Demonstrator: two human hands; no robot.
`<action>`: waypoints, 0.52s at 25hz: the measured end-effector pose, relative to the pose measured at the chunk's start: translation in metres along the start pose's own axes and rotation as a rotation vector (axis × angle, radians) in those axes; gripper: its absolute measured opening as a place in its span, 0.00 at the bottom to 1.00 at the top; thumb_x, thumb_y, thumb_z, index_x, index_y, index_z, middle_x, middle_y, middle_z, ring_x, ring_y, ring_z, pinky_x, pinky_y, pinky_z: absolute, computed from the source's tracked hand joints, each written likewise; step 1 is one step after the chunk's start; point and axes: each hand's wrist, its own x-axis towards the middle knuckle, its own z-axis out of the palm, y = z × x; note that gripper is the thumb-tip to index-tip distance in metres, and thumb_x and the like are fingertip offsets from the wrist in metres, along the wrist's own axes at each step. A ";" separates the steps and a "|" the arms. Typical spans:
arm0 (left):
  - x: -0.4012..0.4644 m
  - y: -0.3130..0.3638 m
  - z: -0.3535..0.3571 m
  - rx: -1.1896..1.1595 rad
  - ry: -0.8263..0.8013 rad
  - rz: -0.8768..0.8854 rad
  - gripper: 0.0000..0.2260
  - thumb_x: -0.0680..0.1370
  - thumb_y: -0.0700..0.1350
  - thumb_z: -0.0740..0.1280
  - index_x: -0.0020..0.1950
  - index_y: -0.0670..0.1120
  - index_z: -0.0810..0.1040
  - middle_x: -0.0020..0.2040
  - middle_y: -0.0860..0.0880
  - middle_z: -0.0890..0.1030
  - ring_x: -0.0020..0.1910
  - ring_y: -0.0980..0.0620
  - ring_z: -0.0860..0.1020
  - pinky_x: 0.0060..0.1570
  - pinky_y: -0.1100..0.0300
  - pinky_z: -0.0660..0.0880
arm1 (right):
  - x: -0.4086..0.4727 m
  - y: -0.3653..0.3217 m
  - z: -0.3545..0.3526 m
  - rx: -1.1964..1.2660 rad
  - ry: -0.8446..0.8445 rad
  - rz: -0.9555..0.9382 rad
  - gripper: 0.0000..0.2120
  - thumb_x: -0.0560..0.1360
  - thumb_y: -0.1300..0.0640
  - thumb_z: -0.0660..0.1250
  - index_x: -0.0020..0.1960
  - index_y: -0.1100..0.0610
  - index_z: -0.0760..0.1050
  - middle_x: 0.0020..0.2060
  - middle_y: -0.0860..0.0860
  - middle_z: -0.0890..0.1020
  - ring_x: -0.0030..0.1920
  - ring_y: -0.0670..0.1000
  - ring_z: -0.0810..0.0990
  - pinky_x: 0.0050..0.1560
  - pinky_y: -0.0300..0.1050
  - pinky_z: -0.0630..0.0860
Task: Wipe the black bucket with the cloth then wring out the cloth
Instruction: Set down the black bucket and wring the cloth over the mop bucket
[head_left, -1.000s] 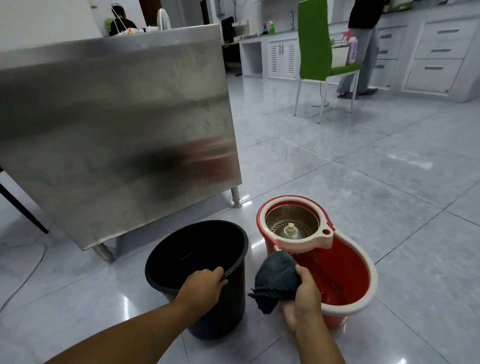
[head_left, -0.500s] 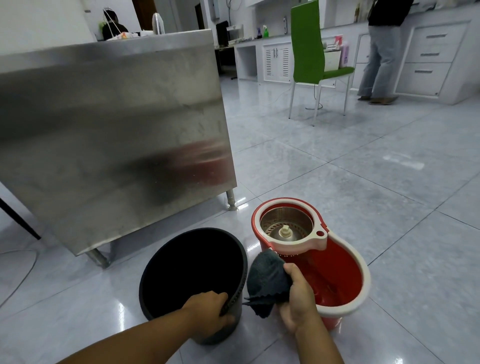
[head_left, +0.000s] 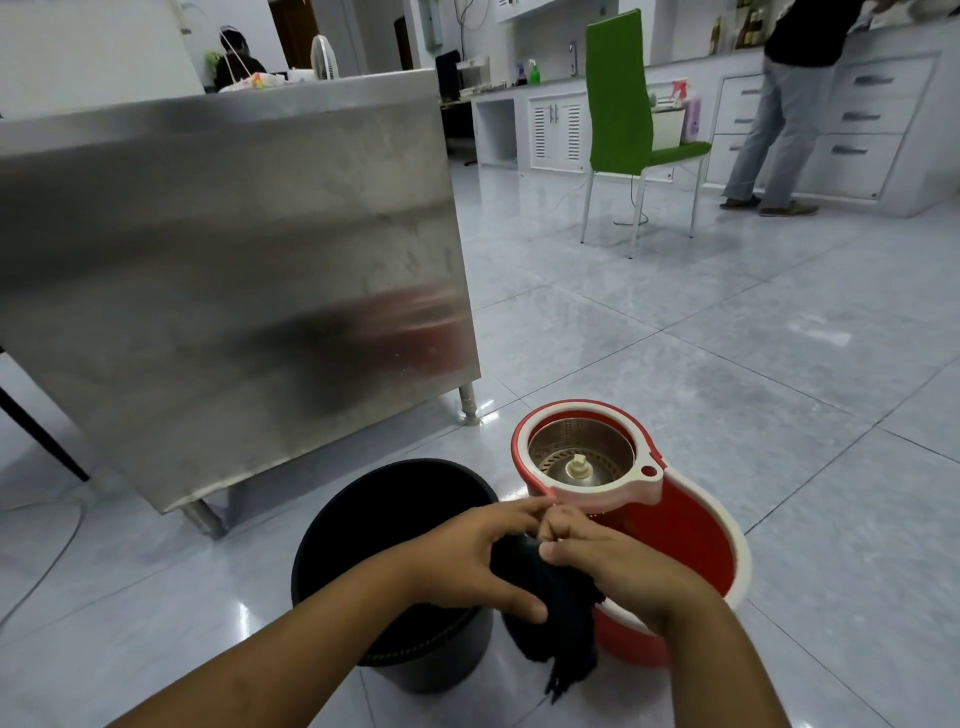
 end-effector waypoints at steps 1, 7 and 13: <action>0.001 0.003 0.001 -0.003 0.004 0.047 0.21 0.70 0.50 0.77 0.61 0.55 0.80 0.75 0.60 0.65 0.72 0.62 0.66 0.70 0.60 0.68 | -0.004 -0.006 -0.003 -0.046 0.014 -0.013 0.06 0.77 0.56 0.64 0.41 0.53 0.73 0.46 0.54 0.76 0.46 0.54 0.75 0.45 0.47 0.72; -0.001 0.016 -0.007 -0.362 0.217 -0.070 0.05 0.74 0.42 0.73 0.44 0.50 0.79 0.41 0.54 0.83 0.40 0.60 0.83 0.41 0.66 0.79 | -0.017 -0.014 -0.012 0.028 0.197 -0.129 0.10 0.77 0.50 0.66 0.47 0.56 0.77 0.46 0.57 0.81 0.49 0.54 0.80 0.43 0.43 0.79; 0.013 0.016 -0.006 -0.811 0.394 -0.301 0.03 0.74 0.43 0.73 0.44 0.49 0.80 0.45 0.44 0.84 0.48 0.45 0.83 0.50 0.49 0.80 | 0.008 0.021 -0.005 0.394 0.104 -0.095 0.27 0.68 0.55 0.77 0.65 0.59 0.75 0.59 0.59 0.83 0.60 0.60 0.82 0.62 0.61 0.77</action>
